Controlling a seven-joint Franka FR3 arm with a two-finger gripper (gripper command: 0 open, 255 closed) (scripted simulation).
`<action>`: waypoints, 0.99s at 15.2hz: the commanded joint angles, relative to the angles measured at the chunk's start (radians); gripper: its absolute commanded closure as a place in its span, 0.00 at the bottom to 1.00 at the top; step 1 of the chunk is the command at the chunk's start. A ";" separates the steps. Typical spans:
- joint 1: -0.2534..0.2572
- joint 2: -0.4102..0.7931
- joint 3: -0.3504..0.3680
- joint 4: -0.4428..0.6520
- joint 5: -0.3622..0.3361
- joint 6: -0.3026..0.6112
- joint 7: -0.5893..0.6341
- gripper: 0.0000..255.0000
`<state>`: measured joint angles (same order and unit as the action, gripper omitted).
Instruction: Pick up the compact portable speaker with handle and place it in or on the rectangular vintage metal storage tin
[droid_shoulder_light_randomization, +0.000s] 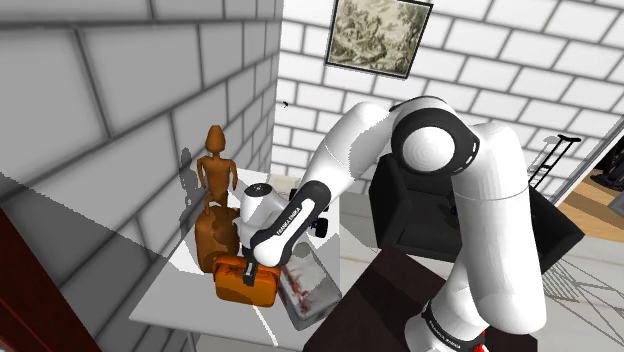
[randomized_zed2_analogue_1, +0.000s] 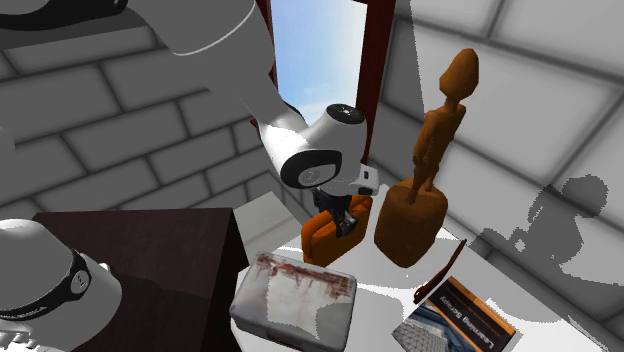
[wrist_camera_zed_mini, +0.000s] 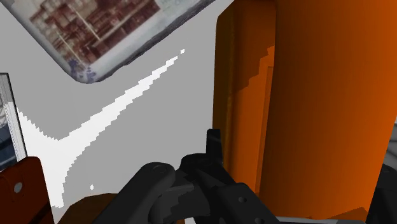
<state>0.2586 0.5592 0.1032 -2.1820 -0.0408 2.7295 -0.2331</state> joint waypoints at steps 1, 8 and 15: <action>0.000 0.000 0.000 0.000 0.000 0.000 0.000 1.00; -0.003 -0.026 0.004 -0.008 0.003 -0.019 -0.001 1.00; -0.012 -0.116 0.016 -0.027 0.015 -0.089 -0.008 1.00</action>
<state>0.2473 0.4559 0.1172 -2.2087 -0.0273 2.6508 -0.2404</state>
